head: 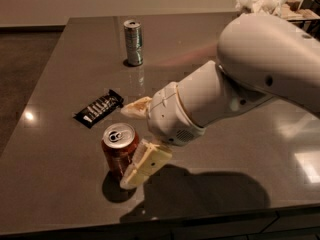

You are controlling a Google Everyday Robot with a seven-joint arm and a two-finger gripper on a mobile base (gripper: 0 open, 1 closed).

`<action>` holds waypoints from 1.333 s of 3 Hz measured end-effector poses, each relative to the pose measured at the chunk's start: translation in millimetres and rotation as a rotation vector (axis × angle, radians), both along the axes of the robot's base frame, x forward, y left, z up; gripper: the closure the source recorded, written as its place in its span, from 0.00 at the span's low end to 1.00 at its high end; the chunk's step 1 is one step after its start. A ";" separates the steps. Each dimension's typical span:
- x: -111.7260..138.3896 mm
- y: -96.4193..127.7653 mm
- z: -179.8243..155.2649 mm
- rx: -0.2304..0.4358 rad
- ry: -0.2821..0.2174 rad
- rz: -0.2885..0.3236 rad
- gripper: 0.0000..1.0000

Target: Move coke can near redbull can

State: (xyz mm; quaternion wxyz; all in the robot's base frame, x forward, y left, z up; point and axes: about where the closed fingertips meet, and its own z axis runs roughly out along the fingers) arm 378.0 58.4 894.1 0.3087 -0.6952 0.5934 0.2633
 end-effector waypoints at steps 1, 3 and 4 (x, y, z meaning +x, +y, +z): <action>-2.2 9.0 2.6 0.023 0.019 0.014 0.42; 17.7 -10.1 25.8 0.054 0.019 -0.067 0.88; 51.3 -39.9 51.2 0.067 -0.015 -0.196 1.00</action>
Offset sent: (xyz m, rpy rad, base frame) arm 0.0087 0.0060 0.0116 0.0688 0.0650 -0.0148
